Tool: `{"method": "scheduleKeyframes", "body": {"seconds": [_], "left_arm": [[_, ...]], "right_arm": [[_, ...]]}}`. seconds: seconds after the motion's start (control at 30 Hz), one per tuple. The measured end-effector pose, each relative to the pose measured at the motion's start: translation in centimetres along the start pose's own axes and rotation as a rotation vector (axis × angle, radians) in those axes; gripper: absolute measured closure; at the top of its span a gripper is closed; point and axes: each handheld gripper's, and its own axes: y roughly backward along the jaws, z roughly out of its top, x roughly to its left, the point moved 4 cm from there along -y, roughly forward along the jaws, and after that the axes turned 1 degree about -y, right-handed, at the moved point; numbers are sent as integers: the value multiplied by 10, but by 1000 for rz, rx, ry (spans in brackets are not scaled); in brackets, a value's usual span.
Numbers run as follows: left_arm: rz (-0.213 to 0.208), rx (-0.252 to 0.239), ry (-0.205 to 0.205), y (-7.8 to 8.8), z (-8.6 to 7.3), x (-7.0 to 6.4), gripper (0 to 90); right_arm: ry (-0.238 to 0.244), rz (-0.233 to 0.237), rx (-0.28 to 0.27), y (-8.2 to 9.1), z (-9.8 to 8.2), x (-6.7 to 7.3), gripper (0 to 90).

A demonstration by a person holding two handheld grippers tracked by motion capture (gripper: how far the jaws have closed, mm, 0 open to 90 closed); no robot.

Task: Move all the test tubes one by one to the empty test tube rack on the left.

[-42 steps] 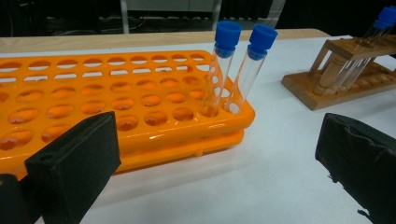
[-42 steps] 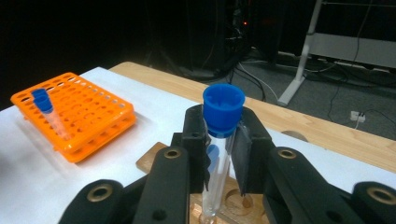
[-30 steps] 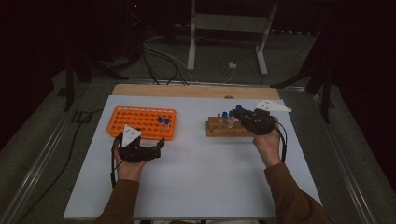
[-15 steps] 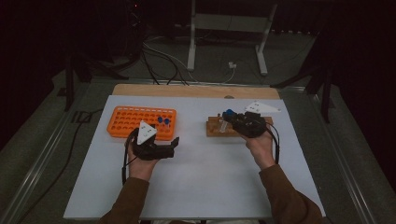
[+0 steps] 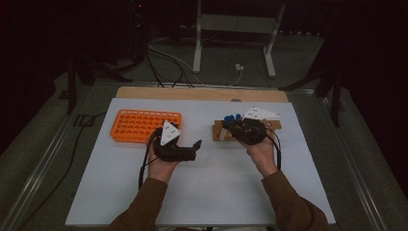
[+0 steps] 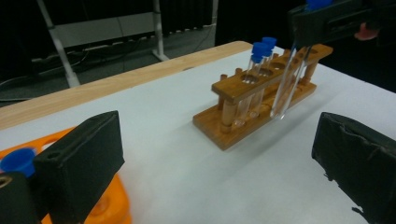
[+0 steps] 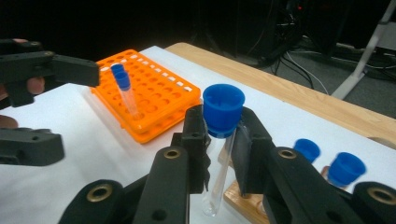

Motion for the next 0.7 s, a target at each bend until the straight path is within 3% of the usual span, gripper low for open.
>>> {"method": "scheduleKeyframes", "body": {"seconds": [0.7], "left_arm": [[-52,33,-32,-29,6,-21,83]], "right_arm": [[9,53,13,-12,0,21,765]]}}
